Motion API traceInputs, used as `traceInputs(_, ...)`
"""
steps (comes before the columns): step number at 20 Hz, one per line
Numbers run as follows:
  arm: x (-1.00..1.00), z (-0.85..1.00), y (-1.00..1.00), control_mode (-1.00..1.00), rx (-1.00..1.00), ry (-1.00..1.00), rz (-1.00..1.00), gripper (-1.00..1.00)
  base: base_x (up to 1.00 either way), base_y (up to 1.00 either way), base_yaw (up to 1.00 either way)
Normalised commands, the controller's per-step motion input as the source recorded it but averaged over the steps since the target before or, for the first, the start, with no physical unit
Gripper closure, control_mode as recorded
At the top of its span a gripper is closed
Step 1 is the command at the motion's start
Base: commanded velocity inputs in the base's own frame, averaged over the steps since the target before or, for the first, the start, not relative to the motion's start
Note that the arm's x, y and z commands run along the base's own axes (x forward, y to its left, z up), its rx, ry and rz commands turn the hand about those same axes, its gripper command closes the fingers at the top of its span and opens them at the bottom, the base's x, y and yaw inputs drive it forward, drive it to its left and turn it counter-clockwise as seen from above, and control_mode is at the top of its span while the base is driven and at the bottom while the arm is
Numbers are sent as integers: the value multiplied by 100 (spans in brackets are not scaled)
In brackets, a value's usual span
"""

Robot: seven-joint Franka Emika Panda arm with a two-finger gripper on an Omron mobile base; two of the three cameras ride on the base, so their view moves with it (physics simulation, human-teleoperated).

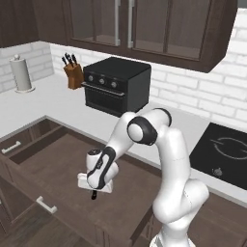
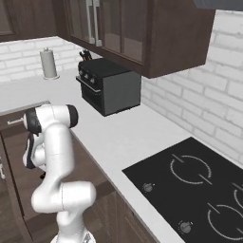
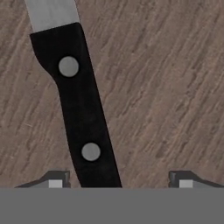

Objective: Pick up the knife from the drawer and place it on the cutting board. Then place the meat from the plate to the cutting board.

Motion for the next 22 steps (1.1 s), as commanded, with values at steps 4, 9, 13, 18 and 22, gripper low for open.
traceInputs(4, 1, -25, 0, -100, 0, 9, 0, 100, 0, 0, 0)
traceInputs(9, 0, -13, -1, -100, -3, 6, 3, 100, 0, 0, 0)
traceInputs(13, -5, 6, 0, -100, -4, 0, 12, 100, 0, 0, 0)
traceInputs(18, -66, 89, 0, -100, -8, -8, 18, 100, 0, 0, 0)
traceInputs(22, -87, 100, 0, -100, -4, -2, 25, 100, 0, 0, 0)
